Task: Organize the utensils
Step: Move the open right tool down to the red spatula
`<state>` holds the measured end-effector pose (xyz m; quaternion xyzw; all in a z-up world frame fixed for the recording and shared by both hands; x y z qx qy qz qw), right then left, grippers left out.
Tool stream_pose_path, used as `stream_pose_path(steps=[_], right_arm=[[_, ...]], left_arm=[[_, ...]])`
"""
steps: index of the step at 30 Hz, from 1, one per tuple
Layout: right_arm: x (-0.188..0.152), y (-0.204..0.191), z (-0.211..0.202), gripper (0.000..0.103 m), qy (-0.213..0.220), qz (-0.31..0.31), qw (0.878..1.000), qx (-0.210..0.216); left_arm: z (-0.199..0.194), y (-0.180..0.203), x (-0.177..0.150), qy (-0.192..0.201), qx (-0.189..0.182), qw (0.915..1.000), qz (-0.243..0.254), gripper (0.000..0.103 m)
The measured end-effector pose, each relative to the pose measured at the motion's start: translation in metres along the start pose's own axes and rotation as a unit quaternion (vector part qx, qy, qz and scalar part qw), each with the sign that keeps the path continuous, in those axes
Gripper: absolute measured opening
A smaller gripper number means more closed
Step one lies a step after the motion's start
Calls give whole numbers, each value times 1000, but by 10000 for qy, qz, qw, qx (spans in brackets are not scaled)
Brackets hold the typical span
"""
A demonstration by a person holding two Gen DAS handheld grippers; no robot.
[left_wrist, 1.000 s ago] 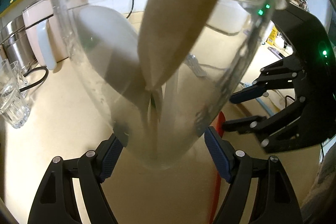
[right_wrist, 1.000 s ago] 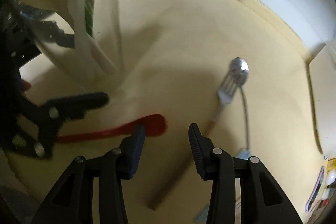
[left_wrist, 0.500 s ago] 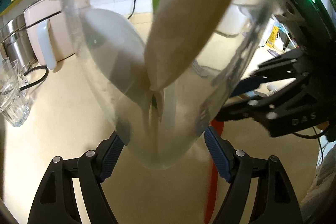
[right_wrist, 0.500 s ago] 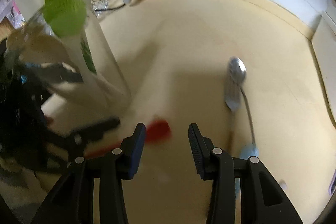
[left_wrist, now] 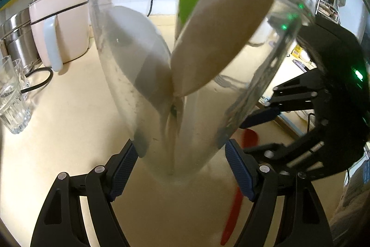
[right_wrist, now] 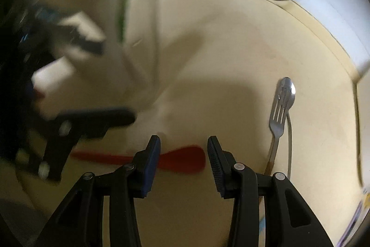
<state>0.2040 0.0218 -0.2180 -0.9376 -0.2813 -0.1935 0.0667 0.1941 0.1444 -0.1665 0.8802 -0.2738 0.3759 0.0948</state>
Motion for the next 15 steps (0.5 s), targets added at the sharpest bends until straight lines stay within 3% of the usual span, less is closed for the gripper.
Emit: stream_pose_path(steps=[3, 6, 8, 10, 13, 15], right_arm=[[-17, 2, -7, 42, -179, -456, 9988, -82], [-29, 23, -18, 42, -285, -353, 9980, -443], [-31, 40, -28, 42, -258, 201, 9989, -349], [-35, 63, -40, 42, -224, 1208, 9924, -83], [-46, 79, -50, 42, -315, 2234, 9736, 355], [-56, 76, -54, 42, -434, 2575, 9630, 667]], left_arm=[[2, 1, 1, -8, 4, 10000, 6, 80], [3, 0, 1, -12, 11, 10000, 16, 80], [3, 0, 0, -15, 17, 10000, 20, 80], [4, 1, 1, -19, 24, 10000, 28, 80], [3, 4, 1, -31, 36, 10000, 42, 80], [3, 5, 1, -33, 33, 10000, 44, 80]])
Point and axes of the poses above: each gripper's, at about its wrist camera, not at the fingertips, and z roughly the way its jaws point, y to its right, x to its top, the point moved 8 cm from there along z, roughly the way its jaws point, and after that the axes turned 12 degrees about z, right-handed, at the moved point
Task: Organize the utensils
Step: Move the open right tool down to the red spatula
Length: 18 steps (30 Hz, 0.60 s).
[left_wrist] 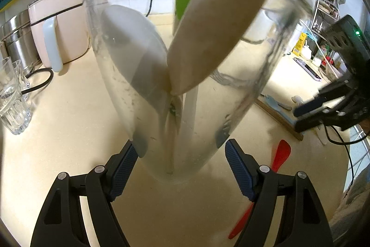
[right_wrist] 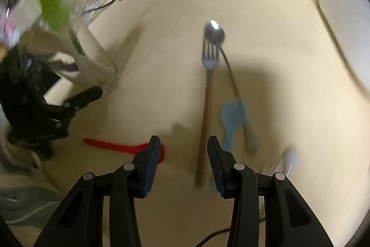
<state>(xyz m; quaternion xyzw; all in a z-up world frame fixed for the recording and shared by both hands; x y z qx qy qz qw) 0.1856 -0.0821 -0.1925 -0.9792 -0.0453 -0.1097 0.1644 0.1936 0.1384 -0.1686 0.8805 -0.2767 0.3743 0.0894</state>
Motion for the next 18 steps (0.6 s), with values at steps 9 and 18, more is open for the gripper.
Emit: stream_pose_path(steps=[9, 18], right_arm=[[-60, -40, 15, 42, -1167, -142, 9902, 750], [8, -49, 41, 39, -470, -128, 9986, 222]], left_arm=[[2, -3, 0, 2, -33, 10000, -24, 80], [3, -9, -1, 4, -37, 10000, -31, 80]])
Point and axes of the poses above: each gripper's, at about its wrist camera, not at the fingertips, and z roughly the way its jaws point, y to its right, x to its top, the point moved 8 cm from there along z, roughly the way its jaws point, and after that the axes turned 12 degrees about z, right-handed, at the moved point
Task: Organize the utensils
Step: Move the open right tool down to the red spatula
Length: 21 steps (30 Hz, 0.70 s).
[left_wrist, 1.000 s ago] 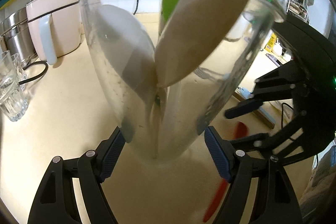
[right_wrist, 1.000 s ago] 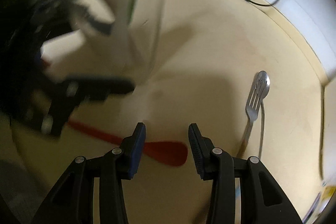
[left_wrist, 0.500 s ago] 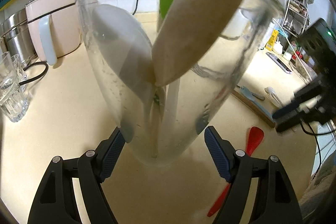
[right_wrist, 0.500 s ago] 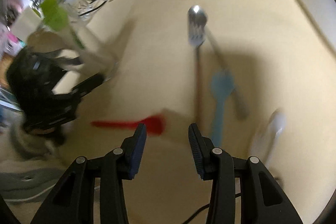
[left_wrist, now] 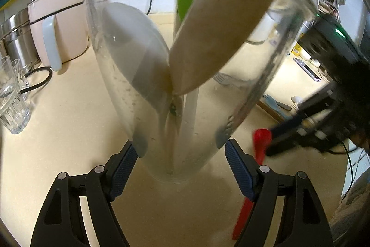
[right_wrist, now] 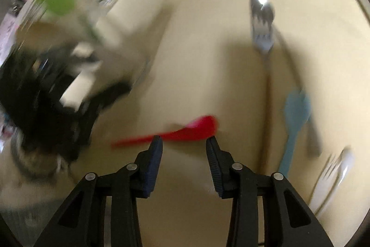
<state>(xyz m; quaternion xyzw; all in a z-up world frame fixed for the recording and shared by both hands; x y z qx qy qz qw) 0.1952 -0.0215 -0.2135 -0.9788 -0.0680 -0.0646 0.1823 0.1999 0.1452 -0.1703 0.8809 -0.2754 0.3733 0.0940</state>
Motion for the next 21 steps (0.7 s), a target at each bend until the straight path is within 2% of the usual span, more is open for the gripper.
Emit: stream_pose_path(steps=[5, 9, 11, 12, 13, 16, 18, 21], right_arm=[[7, -6, 6, 40, -78, 218, 9994, -266], [3, -17, 11, 41, 38, 45, 9961, -880], [2, -10, 5, 41, 171, 161, 9892, -1446], [3, -8, 2, 41, 196, 240, 9875, -1548], [2, -5, -2, 41, 158, 400, 9871, -1540], [-5, -8, -4, 41, -326, 948, 9905, -944], [-7, -11, 2, 41, -480, 1019, 9892, -937], [0, -24, 11, 43, -404, 917, 9883, -1149]], left_arm=[[1, 1, 0, -10, 6, 10000, 12, 80], [2, 2, -1, -24, 10, 10000, 12, 80], [2, 2, -2, -21, 6, 10000, 7, 80], [3, 2, -2, -20, 6, 10000, 5, 80], [3, 2, -3, -26, 3, 10000, 4, 80], [4, 2, -2, -31, 8, 10000, -12, 80], [4, 2, -1, -27, 7, 10000, -23, 80], [2, 2, -1, 12, 6, 10000, -28, 80]])
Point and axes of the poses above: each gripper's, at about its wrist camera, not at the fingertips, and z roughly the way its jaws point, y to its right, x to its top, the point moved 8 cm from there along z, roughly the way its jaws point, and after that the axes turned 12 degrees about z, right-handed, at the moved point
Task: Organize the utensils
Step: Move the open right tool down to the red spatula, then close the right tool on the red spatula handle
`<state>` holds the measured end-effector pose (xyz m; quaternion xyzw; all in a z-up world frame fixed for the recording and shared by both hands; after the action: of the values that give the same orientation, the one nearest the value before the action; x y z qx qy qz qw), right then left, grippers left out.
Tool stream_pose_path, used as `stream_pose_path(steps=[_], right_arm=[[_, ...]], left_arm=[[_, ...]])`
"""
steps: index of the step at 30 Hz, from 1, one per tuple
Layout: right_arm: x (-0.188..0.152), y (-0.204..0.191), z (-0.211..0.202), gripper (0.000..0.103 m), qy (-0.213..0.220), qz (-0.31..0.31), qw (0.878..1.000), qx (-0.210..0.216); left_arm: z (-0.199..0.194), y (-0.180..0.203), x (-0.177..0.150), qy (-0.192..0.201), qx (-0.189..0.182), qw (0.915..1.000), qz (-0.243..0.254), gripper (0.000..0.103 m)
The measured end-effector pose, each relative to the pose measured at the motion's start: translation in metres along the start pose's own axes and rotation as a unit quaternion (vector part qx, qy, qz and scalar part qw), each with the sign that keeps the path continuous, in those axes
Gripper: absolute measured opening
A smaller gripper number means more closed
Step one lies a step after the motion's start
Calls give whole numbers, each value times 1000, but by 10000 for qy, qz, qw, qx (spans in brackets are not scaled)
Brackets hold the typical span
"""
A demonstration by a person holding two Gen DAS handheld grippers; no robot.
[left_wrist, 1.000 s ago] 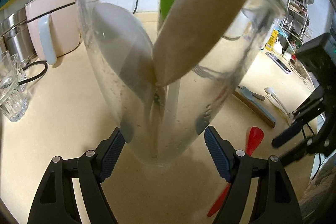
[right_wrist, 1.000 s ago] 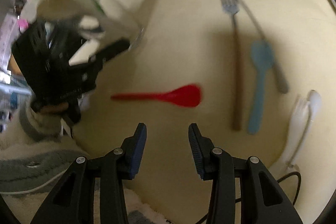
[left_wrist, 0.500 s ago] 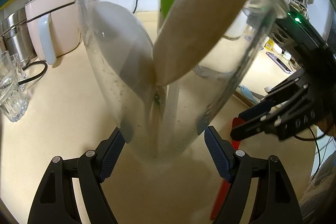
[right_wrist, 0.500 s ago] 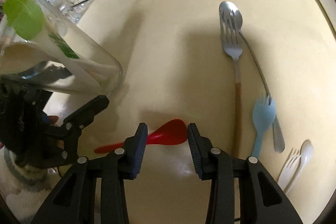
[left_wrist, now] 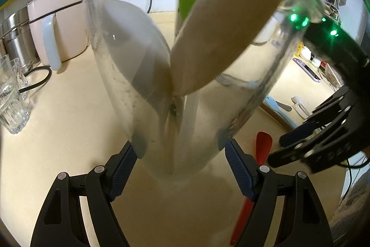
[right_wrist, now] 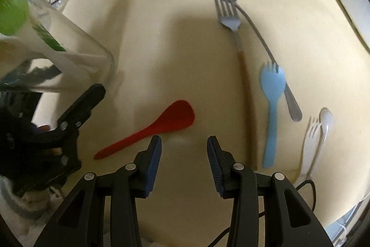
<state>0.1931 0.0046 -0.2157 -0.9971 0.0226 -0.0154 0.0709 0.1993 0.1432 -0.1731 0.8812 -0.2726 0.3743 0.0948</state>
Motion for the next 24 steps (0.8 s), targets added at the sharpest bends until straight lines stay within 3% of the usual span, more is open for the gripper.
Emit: stream_pose_path(steps=[7, 10, 14, 18, 21, 24], right_arm=[[11, -54, 7, 45, 262, -285, 9992, -59], [16, -67, 7, 45, 632, -658, 9948, -449], [4, -81, 3, 47, 887, -1224, 9879, -346], [-17, -86, 1, 46, 841, -1874, 9785, -194], [-30, -79, -4, 44, 734, -2582, 9633, -94], [-32, -66, -8, 40, 613, -2771, 9588, -121]], left_arm=[[-6, -4, -1, 86, 23, 9999, -73, 80], [-7, -3, -1, 91, 11, 9999, -64, 80], [-9, -5, 0, 111, 19, 9999, -113, 80], [-8, -4, 1, 97, 20, 9999, -109, 80], [-7, -5, 1, 95, -1, 9999, -89, 80], [-6, -4, 1, 89, -19, 9999, -54, 80]])
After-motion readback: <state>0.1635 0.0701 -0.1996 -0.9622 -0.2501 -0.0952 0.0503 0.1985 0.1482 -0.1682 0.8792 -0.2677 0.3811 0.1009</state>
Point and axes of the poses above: each gripper's, at about its wrist camera, not at the fingertips, and z roughly the way its jaws point, y to its right, x to its top, the point moved 8 cm from there along z, roughly the way its jaws point, and after that the axes turned 12 degrees about z, right-handed, at the moved point
